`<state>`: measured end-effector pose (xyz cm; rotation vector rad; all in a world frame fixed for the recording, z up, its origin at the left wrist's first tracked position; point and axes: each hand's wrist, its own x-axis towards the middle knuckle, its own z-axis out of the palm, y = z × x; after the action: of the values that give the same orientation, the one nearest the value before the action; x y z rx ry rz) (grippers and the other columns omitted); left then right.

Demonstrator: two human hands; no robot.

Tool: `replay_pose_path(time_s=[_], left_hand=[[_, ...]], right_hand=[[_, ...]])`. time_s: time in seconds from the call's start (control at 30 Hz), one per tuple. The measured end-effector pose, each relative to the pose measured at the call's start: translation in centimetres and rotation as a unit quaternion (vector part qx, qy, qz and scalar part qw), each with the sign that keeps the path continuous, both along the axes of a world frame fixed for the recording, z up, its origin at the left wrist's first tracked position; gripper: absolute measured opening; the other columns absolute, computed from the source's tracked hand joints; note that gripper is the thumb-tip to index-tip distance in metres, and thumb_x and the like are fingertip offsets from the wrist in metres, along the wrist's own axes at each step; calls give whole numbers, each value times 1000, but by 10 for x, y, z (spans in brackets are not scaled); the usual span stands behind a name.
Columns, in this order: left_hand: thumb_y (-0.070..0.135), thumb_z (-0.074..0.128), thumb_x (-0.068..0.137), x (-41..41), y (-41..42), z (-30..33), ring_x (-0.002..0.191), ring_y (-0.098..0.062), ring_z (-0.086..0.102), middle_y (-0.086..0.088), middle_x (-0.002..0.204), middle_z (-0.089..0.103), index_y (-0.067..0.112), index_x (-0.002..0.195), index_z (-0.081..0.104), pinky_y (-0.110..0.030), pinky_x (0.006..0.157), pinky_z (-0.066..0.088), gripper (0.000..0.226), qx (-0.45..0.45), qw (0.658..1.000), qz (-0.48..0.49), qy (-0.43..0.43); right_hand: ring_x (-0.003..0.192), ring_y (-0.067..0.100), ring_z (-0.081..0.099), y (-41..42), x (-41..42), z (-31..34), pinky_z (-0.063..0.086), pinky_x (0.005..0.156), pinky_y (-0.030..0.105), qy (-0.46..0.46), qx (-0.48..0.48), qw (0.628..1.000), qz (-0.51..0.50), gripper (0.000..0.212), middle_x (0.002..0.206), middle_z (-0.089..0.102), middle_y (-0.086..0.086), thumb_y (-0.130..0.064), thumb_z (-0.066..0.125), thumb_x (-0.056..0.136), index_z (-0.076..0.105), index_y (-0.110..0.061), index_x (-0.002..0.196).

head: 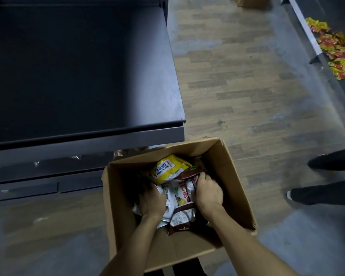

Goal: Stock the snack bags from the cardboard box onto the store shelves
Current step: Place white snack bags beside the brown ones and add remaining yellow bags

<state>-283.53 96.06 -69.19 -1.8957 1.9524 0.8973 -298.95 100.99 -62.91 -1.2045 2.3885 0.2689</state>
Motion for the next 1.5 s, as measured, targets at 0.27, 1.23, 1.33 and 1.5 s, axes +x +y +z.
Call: replay_pose_path(time_s=[0.27, 1.23, 1.33, 1.5], left_hand=[[17, 58, 87, 15, -7, 41, 111, -36, 58, -18, 123, 56, 7, 120, 58, -36, 89, 48, 34, 26, 1000, -9, -5], [22, 52, 96, 10, 15, 92, 110, -41, 54, -22, 131, 37, 9, 142, 31, -45, 88, 48, 52, -76, 992, 8, 105], [33, 45, 99, 9, 12, 77, 119, -40, 48, -17, 140, 31, 22, 152, 17, -52, 94, 46, 61, -57, 991, 30, 117], [42, 51, 95, 7, 11, 66, 123, -41, 44, -19, 144, 26, 29, 155, -1, -47, 97, 45, 81, -68, 991, 14, 112]], right_hand=[[108, 27, 61, 4, 0, 60, 48, 81, 36, 16, -30, 999, 32, 23, 117, 61, 8, -21, 46, 96, 52, -11, 116], [99, 39, 60, 20, 22, 71, 45, 77, 43, -156, -73, 981, -92, 18, 112, 63, 14, -27, 40, 100, 41, -14, 113], [103, 40, 61, 15, 10, 59, 48, 86, 46, -180, -34, 983, 5, 66, 128, 56, 15, -13, 42, 96, 10, -31, 151], [109, 48, 56, 3, -1, 37, 48, 92, 46, -234, 12, 964, 122, 92, 162, -14, 13, -19, 47, 95, -23, -49, 146]])
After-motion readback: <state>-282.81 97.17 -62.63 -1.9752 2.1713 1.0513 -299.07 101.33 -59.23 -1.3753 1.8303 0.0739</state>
